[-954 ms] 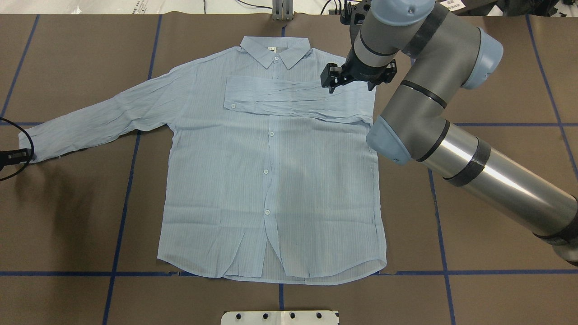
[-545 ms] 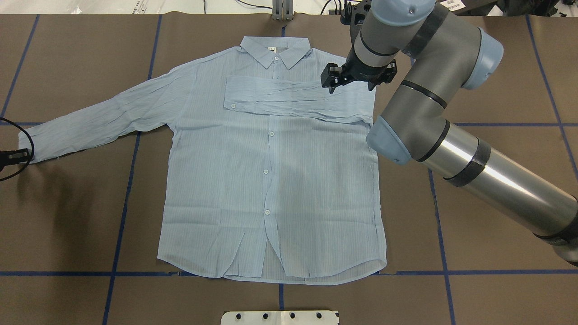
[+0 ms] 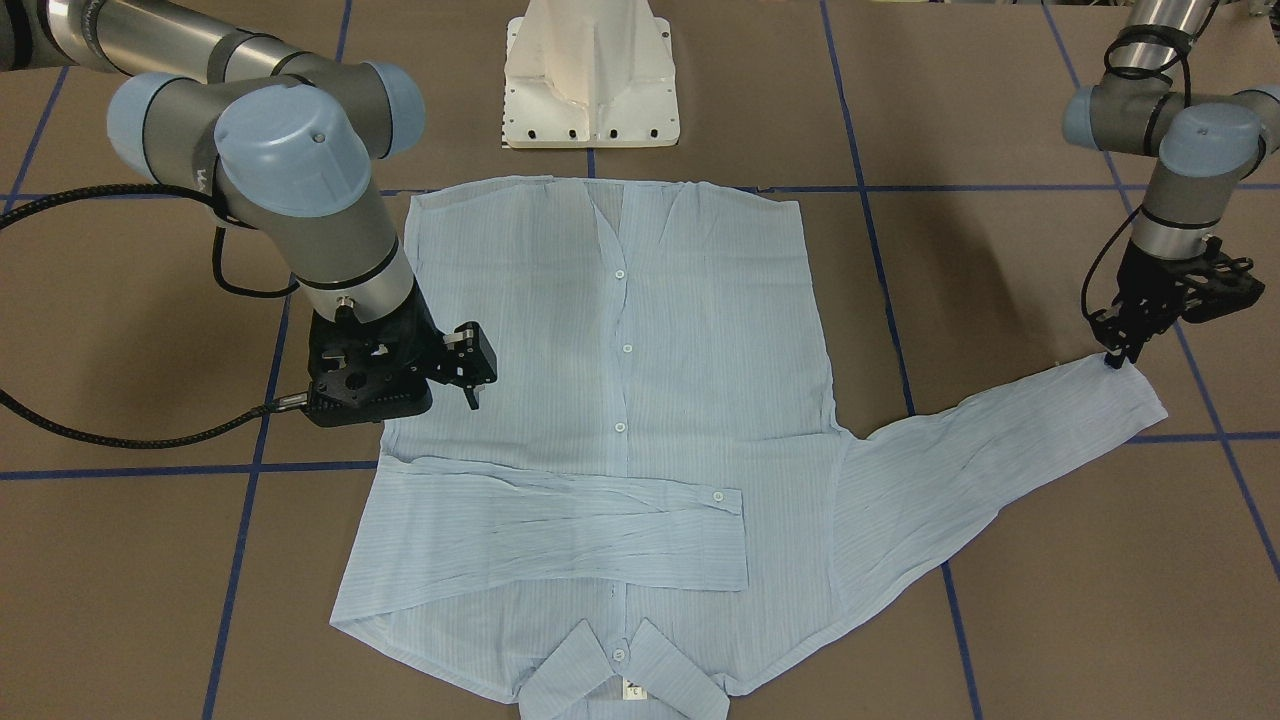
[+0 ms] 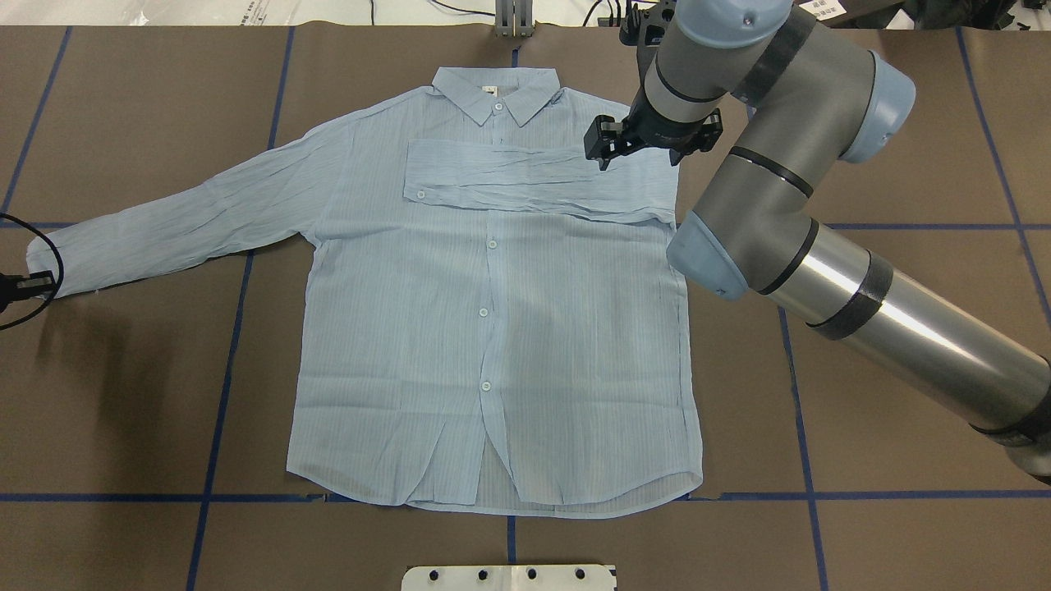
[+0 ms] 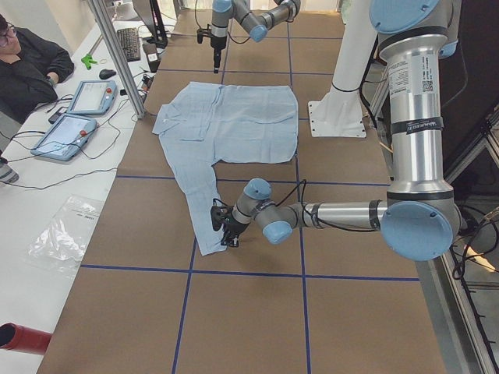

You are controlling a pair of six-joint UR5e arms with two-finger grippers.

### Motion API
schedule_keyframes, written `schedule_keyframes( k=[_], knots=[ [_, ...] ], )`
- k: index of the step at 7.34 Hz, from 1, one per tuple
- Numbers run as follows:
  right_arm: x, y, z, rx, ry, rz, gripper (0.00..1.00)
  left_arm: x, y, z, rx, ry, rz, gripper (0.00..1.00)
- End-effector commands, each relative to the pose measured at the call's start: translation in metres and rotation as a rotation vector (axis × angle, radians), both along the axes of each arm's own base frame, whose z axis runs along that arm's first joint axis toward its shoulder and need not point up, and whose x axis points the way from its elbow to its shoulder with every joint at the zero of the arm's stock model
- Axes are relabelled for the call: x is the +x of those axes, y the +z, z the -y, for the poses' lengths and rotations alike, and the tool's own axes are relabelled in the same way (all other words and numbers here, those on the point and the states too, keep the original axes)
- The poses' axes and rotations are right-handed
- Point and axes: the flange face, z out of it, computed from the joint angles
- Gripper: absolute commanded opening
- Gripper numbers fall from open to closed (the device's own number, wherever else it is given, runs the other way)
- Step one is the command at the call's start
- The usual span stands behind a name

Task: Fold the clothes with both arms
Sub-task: 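Lift the other sleeve cuff with the left gripper while the right gripper withdraws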

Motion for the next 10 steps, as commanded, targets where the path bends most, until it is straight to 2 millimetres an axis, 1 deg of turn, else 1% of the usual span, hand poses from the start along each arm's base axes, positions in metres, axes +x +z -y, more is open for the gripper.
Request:
schedule_keyframes(
  k=[1,3,4,5,6,7,8,9,10],
  knots=[
    [0.000,0.002,0.000,-0.002,-0.001,-0.001,1.00,0.001,-0.008,0.001,0.017,0.005,-0.006,0.00],
    [0.002,0.001,0.000,-0.003,-0.001,0.002,1.00,0.000,-0.035,0.003,0.057,0.004,-0.039,0.00],
    [0.003,0.002,0.001,-0.005,-0.002,0.004,1.00,0.003,-0.049,0.008,0.077,0.003,-0.055,0.00],
    [0.004,0.002,0.002,-0.007,-0.002,0.006,1.00,0.005,-0.073,0.014,0.107,0.000,-0.081,0.00],
    [0.006,0.007,0.001,-0.012,-0.003,0.004,1.00,0.020,-0.111,0.034,0.127,-0.009,-0.093,0.00],
    [0.014,0.020,-0.008,-0.016,-0.004,0.001,1.00,0.035,-0.162,0.059,0.144,-0.017,-0.106,0.00],
    [0.025,0.033,-0.018,-0.015,-0.007,-0.003,1.00,0.051,-0.218,0.082,0.155,-0.021,-0.117,0.00],
    [0.038,0.044,-0.022,-0.022,0.002,-0.006,1.00,0.067,-0.273,0.102,0.168,-0.024,-0.132,0.00],
    [0.045,0.053,-0.021,-0.031,0.009,-0.014,1.00,0.084,-0.325,0.119,0.191,-0.028,-0.162,0.00]
  ],
)
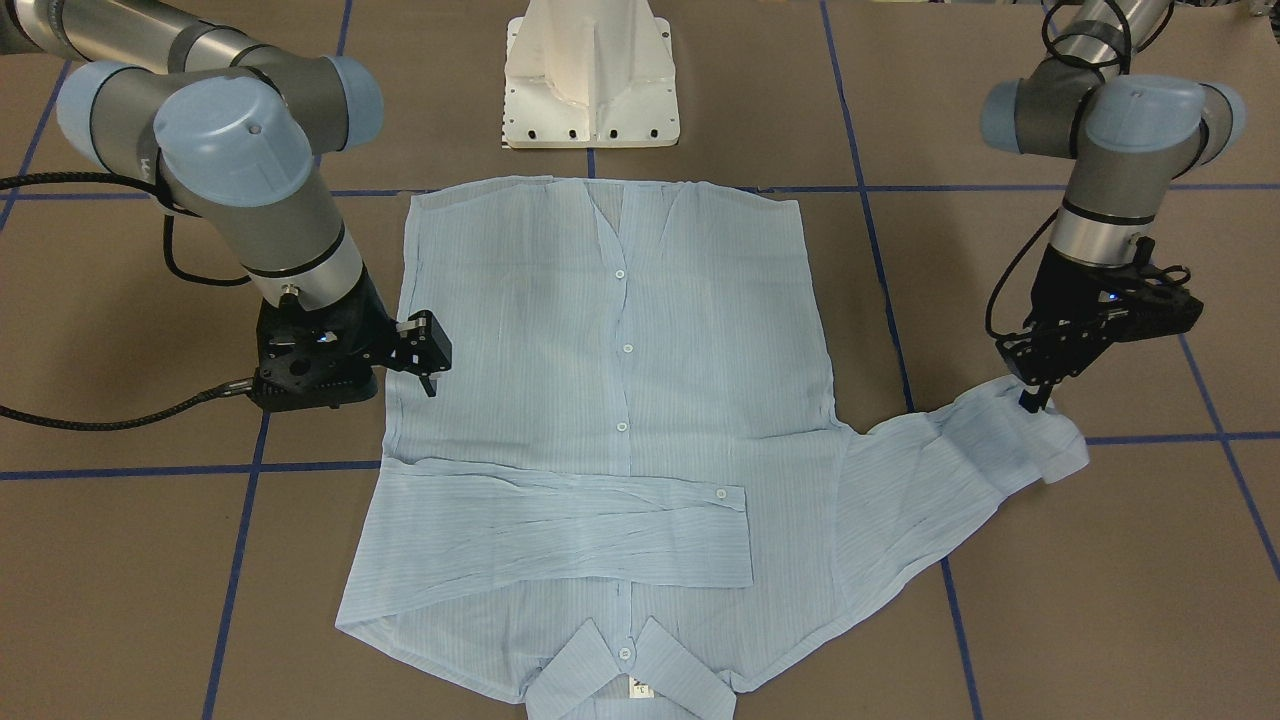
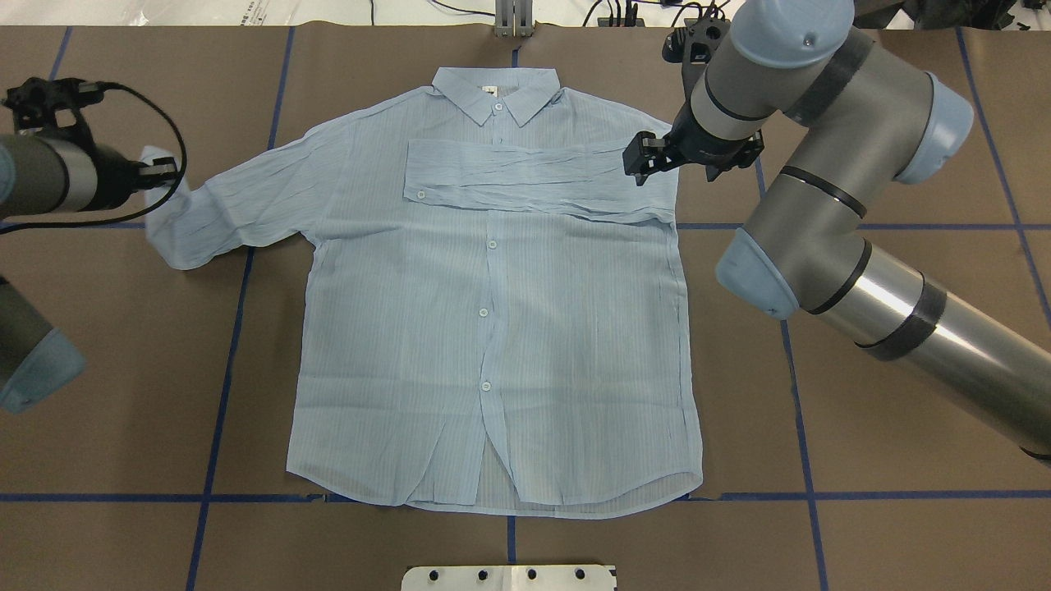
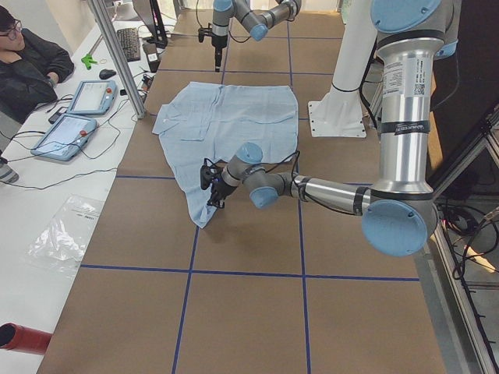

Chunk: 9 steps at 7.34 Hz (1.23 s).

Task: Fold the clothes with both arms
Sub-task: 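Lift the other sleeve cuff with the left gripper while the right gripper withdraws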

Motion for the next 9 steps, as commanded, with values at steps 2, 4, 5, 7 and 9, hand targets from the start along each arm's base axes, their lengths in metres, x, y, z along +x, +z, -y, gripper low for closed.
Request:
schedule_keyframes(
  k=[2,4,5,7,9],
  knots=[
    [0.032,0.038,-0.002,-0.030,-0.013,-0.016,1.00,0.075,-0.142,0.062,-0.044,-0.041,-0.085,0.00],
    [0.048,0.060,-0.004,-0.037,-0.020,-0.034,1.00,0.156,-0.228,0.078,-0.106,-0.055,-0.210,0.00],
    [0.047,0.066,-0.005,-0.043,-0.021,-0.041,1.00,0.202,-0.263,0.065,-0.130,-0.029,-0.255,0.00],
    [0.047,0.064,-0.006,-0.035,-0.021,-0.035,1.00,0.238,-0.307,0.036,-0.139,0.014,-0.317,0.00],
    [0.047,0.064,-0.007,-0.032,-0.018,-0.037,1.00,0.267,-0.306,0.007,-0.144,0.067,-0.315,0.00]
  ],
)
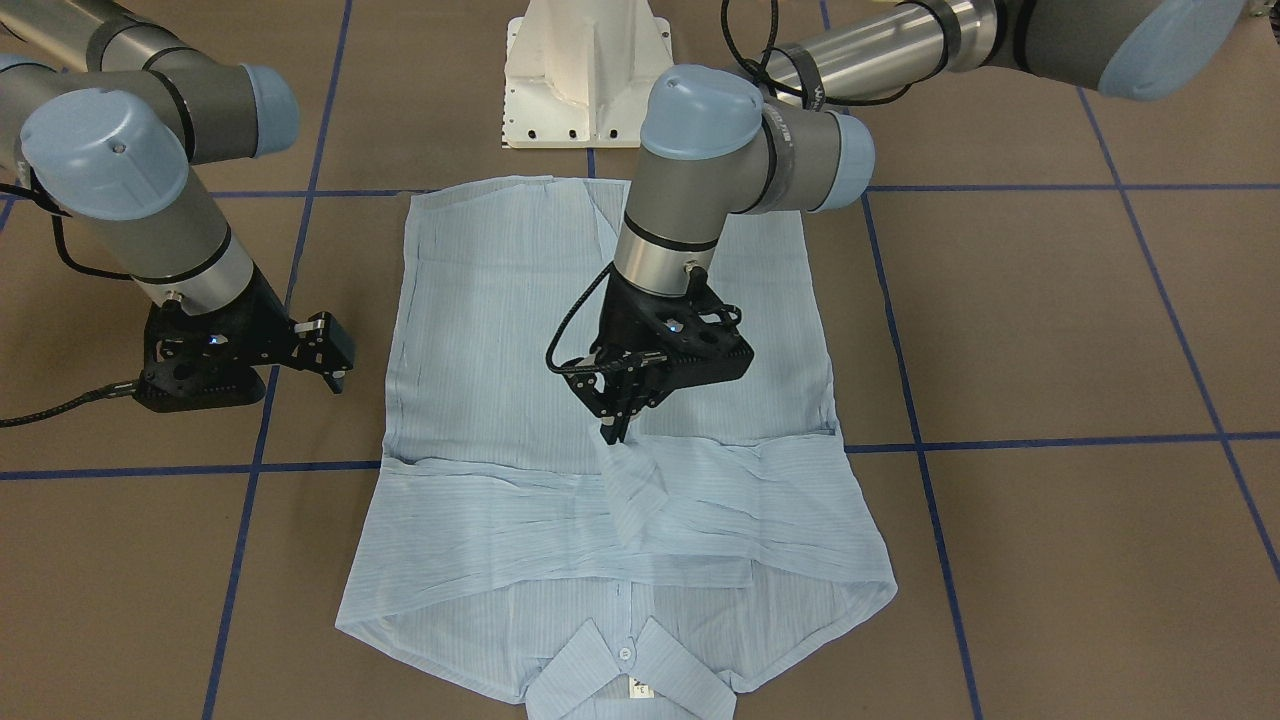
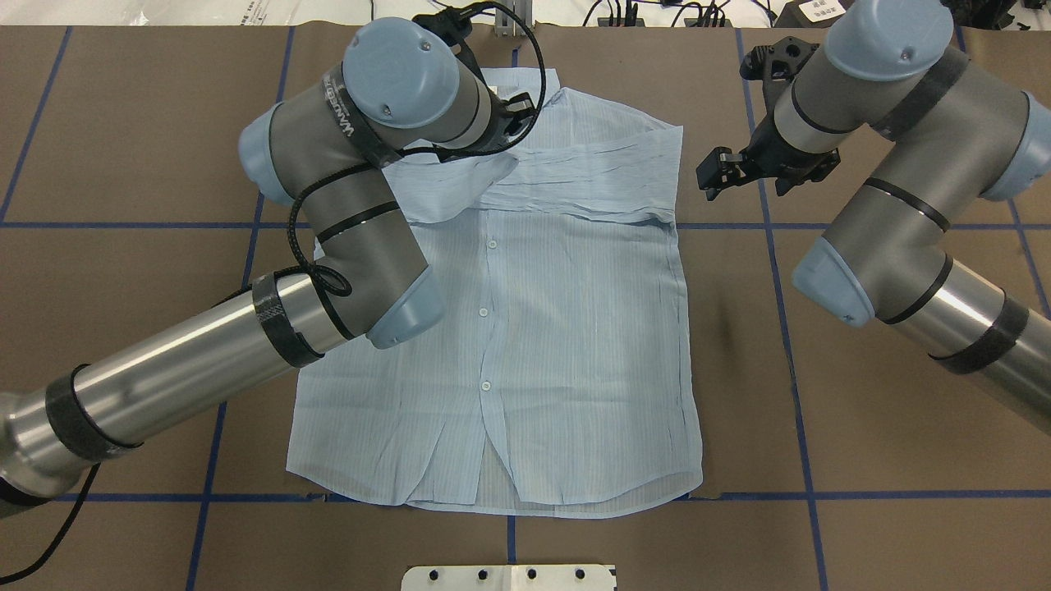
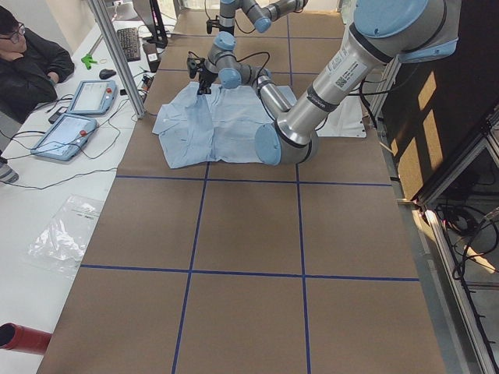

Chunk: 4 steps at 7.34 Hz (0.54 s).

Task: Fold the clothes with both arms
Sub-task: 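Lift the other sleeve cuff with the left gripper while the right gripper withdraws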

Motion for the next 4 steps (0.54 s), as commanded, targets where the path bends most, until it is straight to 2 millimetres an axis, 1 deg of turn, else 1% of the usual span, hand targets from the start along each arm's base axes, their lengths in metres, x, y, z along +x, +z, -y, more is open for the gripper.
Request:
schedule_keyframes(
  k=[1,3,4],
  knots=[
    [-0.001,0.001,-0.001,0.002,0.003,-0.002,1.00,0.031,-0.001,-0.031,0.001,0.057,-0.004,0.00],
    [-0.001,0.001,-0.001,0.002,0.000,0.000,1.00,0.060,0.004,-0.058,0.004,0.083,0.009,0.00],
    [0.002,0.005,-0.002,-0.005,0.000,-0.001,1.00,0.065,0.008,-0.061,0.006,0.084,0.013,0.00]
  ],
)
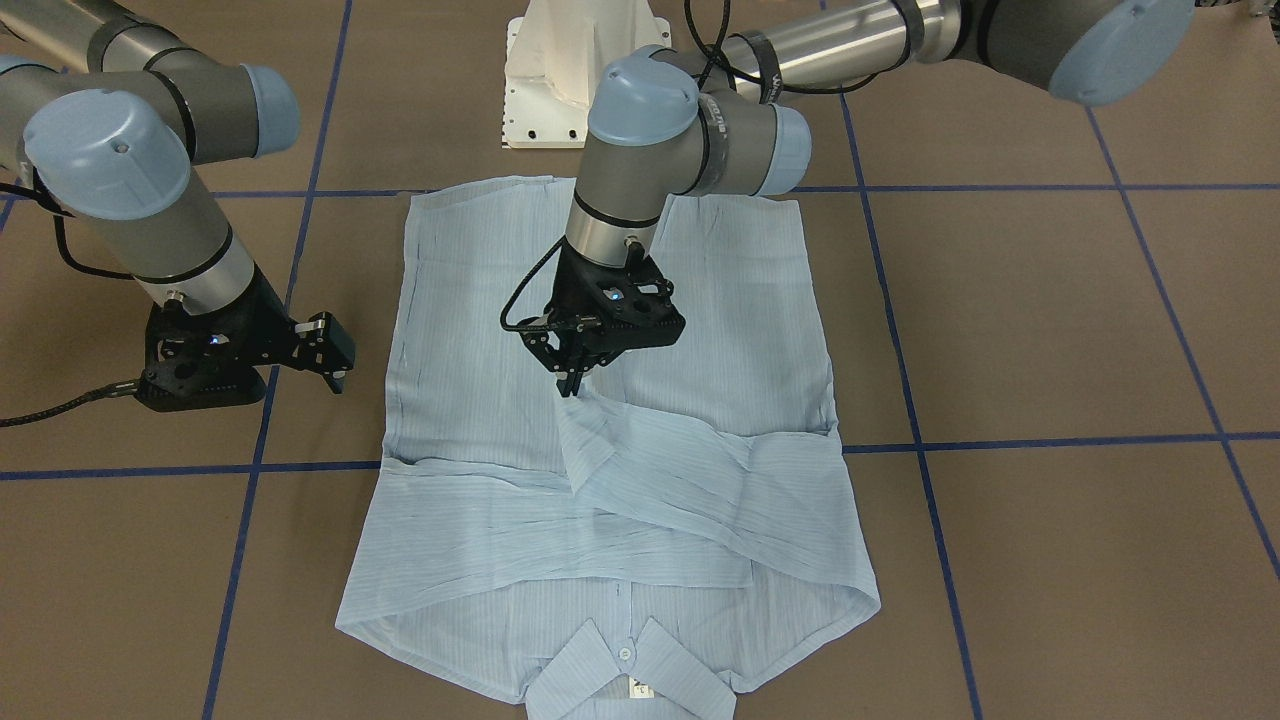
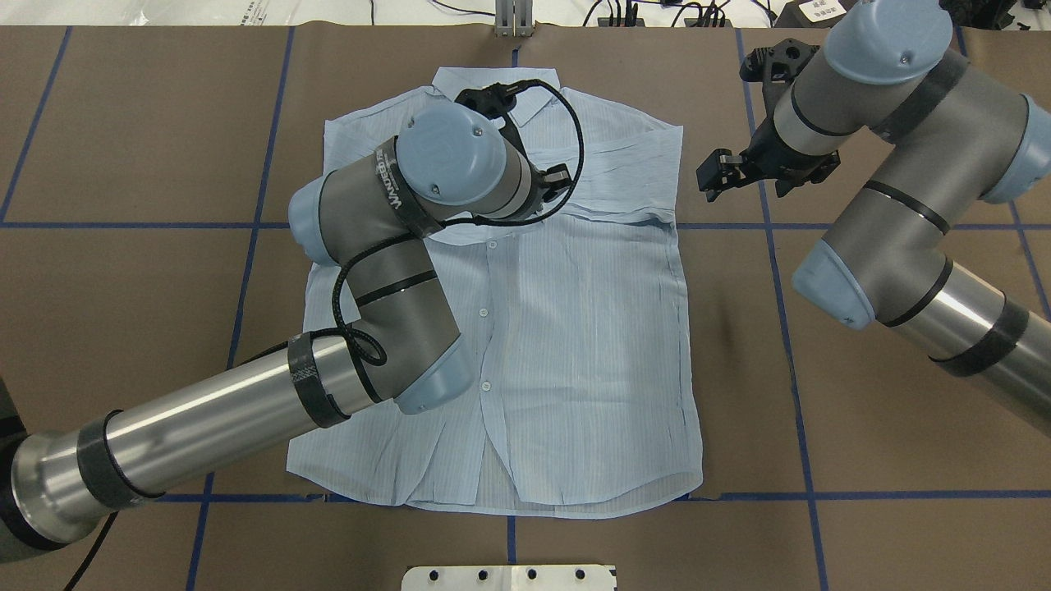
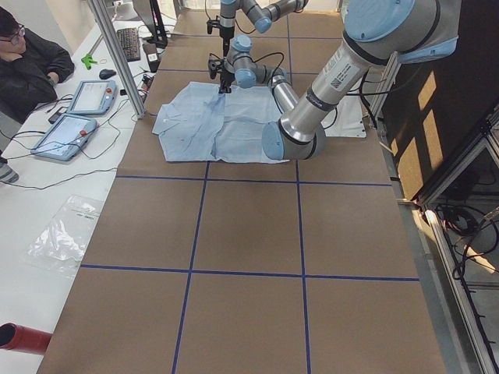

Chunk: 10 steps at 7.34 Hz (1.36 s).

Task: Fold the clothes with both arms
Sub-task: 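Fold the sleeve with the left gripper across the shirt toward the collar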

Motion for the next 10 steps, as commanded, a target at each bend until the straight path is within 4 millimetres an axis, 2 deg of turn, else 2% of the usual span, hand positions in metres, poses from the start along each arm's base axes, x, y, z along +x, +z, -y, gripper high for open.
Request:
schedule_keyframes(
  k=[1,4,5,6,7,9,10],
  knots=[
    [0.010,0.015,-0.010,-0.010,-0.005,-0.007,1.00,0.016,0.011,-0.006,0.003,0.006,0.009,0.00],
    [0.044,0.048,-0.019,-0.010,-0.035,-0.025,1.00,0.035,0.032,0.006,0.023,-0.005,-0.001,0.00],
    [0.080,0.062,-0.014,-0.012,-0.048,-0.011,1.00,0.043,0.026,-0.005,0.033,0.012,-0.017,0.04],
    [0.116,0.081,-0.011,-0.014,-0.087,0.019,1.00,0.059,-0.003,-0.030,0.070,0.047,-0.080,0.99],
    [0.135,0.087,-0.005,0.001,-0.090,0.020,1.00,0.064,-0.009,-0.046,0.121,0.047,-0.154,1.00],
    [0.134,0.082,-0.003,0.009,-0.087,0.021,1.00,0.062,0.031,-0.053,0.200,0.066,-0.157,1.00],
    [0.133,0.080,-0.003,0.006,-0.083,0.025,1.00,0.059,0.033,-0.050,0.203,0.061,-0.150,1.00]
  ],
)
